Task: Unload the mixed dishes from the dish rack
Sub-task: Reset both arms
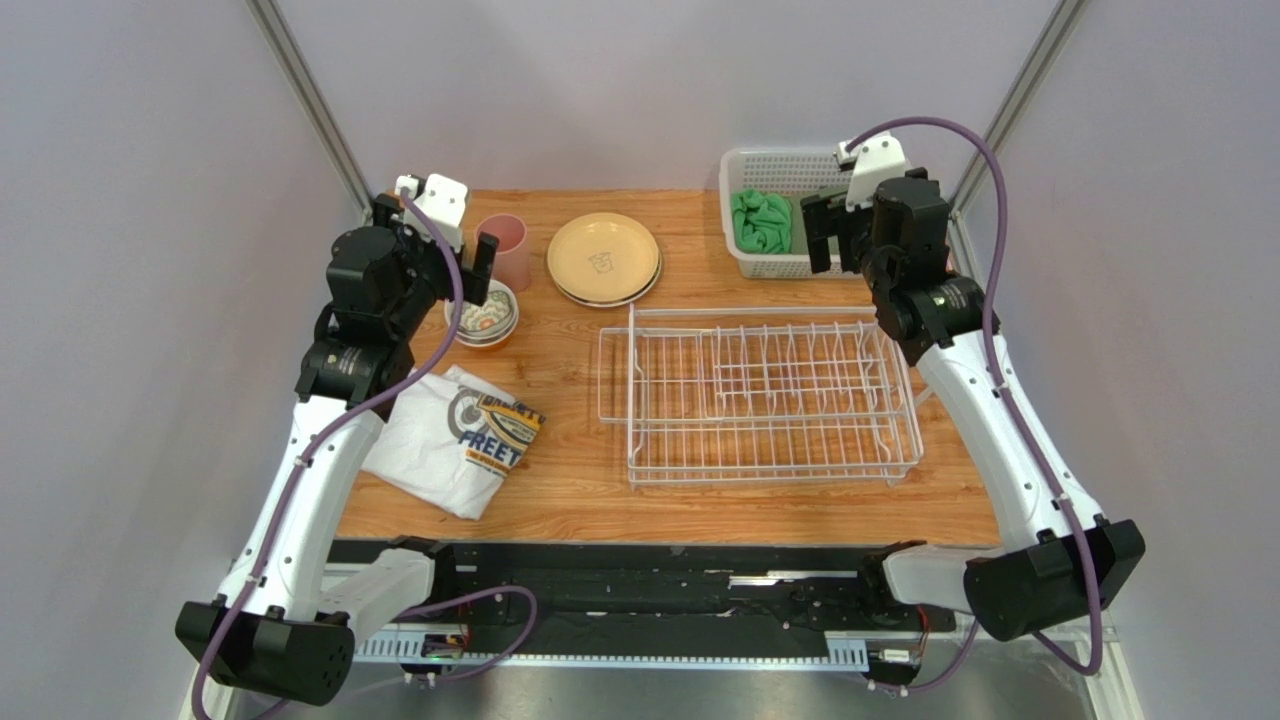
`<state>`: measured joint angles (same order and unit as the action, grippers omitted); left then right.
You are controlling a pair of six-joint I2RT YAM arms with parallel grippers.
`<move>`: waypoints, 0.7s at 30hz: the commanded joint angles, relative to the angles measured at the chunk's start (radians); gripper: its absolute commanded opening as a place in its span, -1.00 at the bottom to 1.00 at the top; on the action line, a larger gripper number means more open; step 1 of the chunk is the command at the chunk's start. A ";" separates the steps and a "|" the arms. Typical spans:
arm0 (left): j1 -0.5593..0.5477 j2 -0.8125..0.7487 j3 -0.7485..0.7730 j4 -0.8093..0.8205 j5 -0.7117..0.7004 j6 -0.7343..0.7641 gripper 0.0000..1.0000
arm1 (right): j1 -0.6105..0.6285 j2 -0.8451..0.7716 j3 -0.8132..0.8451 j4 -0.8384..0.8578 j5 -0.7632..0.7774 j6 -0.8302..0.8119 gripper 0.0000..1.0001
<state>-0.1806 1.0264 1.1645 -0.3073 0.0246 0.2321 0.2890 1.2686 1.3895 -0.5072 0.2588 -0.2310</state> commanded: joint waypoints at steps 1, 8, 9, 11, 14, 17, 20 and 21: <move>0.006 -0.012 0.007 0.088 0.003 -0.020 0.92 | -0.014 0.011 0.039 0.128 -0.003 0.068 0.96; 0.006 -0.005 0.011 0.109 0.008 -0.034 0.92 | 0.002 -0.024 -0.044 0.220 0.042 0.073 0.98; 0.007 0.000 0.009 0.111 0.009 -0.036 0.92 | 0.010 -0.029 -0.055 0.228 0.043 0.067 0.98; 0.006 0.004 0.003 0.114 0.006 -0.046 0.92 | 0.033 -0.043 -0.067 0.239 0.068 0.058 0.98; 0.007 0.004 -0.008 0.134 0.005 -0.051 0.92 | 0.064 -0.058 -0.089 0.259 0.091 0.042 0.98; 0.007 0.006 -0.005 0.137 -0.006 -0.056 0.92 | 0.085 -0.081 -0.102 0.275 0.106 0.030 0.98; 0.007 0.012 -0.003 0.137 -0.011 -0.062 0.92 | 0.087 -0.101 -0.115 0.280 0.105 0.032 0.98; 0.007 0.012 -0.003 0.139 -0.011 -0.063 0.92 | 0.085 -0.106 -0.116 0.282 0.109 0.032 0.98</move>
<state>-0.1806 1.0363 1.1637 -0.2192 0.0208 0.1997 0.3737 1.2160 1.2781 -0.3061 0.3305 -0.1886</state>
